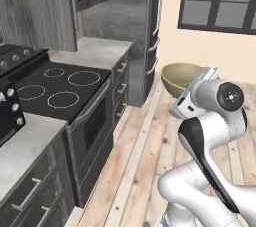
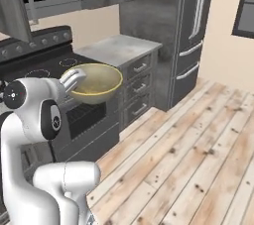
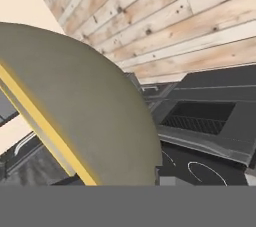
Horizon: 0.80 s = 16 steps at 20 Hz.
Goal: Move the bowls from the cabinet to the plates on the dining table.
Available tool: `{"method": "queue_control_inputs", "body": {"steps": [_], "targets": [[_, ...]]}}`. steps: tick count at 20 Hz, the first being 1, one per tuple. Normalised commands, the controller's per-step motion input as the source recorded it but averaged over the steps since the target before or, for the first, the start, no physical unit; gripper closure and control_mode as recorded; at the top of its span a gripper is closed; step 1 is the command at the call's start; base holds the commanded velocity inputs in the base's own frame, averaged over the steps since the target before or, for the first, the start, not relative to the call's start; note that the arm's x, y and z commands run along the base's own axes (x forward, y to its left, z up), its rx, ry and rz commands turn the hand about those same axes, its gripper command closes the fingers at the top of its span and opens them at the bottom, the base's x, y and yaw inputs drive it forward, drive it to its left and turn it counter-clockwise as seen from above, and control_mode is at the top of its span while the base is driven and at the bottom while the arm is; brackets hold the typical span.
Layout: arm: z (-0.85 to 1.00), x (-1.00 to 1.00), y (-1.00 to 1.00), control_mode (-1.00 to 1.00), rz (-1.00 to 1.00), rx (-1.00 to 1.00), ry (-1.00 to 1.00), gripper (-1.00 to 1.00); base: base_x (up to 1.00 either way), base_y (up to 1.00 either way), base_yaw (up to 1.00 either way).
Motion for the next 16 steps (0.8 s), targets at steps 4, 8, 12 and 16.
{"method": "queue_control_inputs", "body": {"steps": [4, 8, 12, 16], "targets": [[0.00, 0.00, 0.00, 1.00, 0.00, 0.00, 0.00, 1.00, -0.33, -0.40, -0.30], [0.00, 0.00, 0.00, 1.00, 0.00, 0.00, 0.00, 1.00, -0.32, -0.41, -0.25], [0.00, 0.00, 0.00, 1.00, 0.00, 0.00, 0.00, 1.00, -0.20, -0.39, -0.21], [0.00, 0.00, 0.00, 1.00, 0.00, 0.00, 0.00, 1.00, 0.04, -0.45, -0.22]]}}
